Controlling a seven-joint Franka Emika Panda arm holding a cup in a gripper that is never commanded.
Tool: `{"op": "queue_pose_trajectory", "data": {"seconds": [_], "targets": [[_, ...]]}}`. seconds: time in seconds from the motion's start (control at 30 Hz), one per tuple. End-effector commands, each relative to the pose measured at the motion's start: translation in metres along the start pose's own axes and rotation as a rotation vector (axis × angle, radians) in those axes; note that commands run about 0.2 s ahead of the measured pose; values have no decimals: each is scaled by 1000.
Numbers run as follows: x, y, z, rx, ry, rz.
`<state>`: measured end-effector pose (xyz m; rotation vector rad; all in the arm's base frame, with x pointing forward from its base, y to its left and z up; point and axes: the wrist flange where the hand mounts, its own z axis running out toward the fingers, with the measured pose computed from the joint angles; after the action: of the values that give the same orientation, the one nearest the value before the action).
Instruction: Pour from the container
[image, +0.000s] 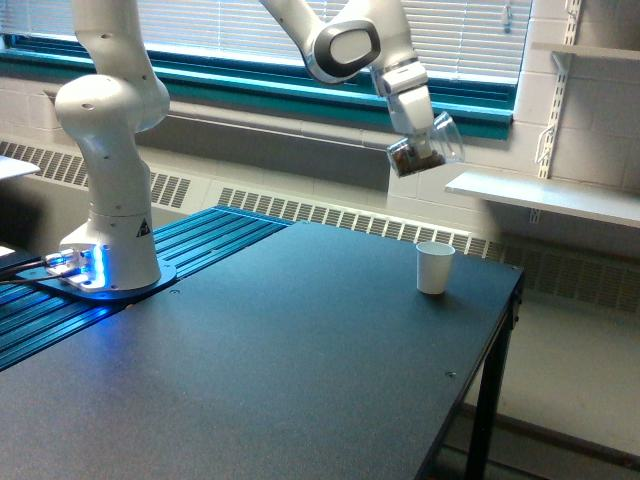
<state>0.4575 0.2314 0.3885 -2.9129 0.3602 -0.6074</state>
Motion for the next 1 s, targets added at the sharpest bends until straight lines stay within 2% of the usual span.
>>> {"op": "queue_pose_trajectory", "data": {"seconds": [0.03, 0.57, 1.0], "targets": [[-12, -2, 9, 13, -22, -23], [-46, 6, 45, -18, -122, -35], [-63, 10, 67, -54, -175, -55]]}}
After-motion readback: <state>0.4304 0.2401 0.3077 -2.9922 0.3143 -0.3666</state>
